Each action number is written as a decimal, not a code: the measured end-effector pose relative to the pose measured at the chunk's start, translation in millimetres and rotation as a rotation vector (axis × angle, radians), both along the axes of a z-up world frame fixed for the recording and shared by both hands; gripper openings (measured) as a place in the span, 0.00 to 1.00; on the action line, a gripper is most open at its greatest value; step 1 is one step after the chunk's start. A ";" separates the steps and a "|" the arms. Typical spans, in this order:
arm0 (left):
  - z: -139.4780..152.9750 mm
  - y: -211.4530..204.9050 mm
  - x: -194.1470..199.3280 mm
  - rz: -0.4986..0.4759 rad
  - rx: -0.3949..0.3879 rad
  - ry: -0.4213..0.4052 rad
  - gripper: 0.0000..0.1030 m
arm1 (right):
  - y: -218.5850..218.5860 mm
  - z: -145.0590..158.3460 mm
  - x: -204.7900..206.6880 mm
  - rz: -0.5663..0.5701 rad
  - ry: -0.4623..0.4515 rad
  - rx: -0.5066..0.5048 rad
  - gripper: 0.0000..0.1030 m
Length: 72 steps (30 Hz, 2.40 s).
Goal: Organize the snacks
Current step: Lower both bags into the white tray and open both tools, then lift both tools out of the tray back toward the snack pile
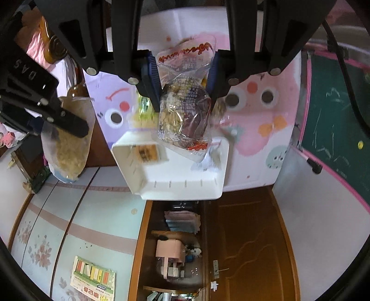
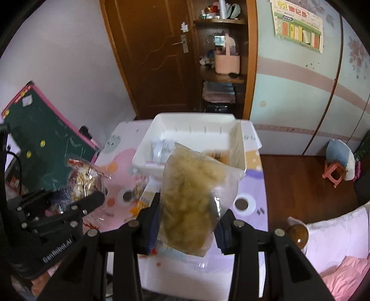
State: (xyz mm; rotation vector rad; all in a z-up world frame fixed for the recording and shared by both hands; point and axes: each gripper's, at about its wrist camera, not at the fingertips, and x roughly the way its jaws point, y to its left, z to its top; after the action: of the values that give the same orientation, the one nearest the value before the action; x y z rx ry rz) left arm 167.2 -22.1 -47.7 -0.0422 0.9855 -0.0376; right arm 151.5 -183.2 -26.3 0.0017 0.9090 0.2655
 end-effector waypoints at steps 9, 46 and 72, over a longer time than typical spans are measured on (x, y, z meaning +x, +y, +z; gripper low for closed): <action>1.0 1.3 94.9 -0.032 0.010 -0.020 0.34 | 2.9 16.4 89.5 -0.079 -0.027 -0.019 0.39; -112.5 9.7 259.4 -0.055 0.032 0.098 0.34 | 25.7 -120.7 242.6 -0.169 0.238 -0.148 0.39; -83.5 25.3 222.1 -0.008 0.018 0.029 0.80 | 19.5 -101.4 220.8 -0.167 0.190 -0.093 0.52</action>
State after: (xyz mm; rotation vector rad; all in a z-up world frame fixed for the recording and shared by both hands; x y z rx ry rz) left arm 389.3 3.2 -131.3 -0.0222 1.0149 -0.0352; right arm 372.3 -163.8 -127.7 0.0174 1.1033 0.0682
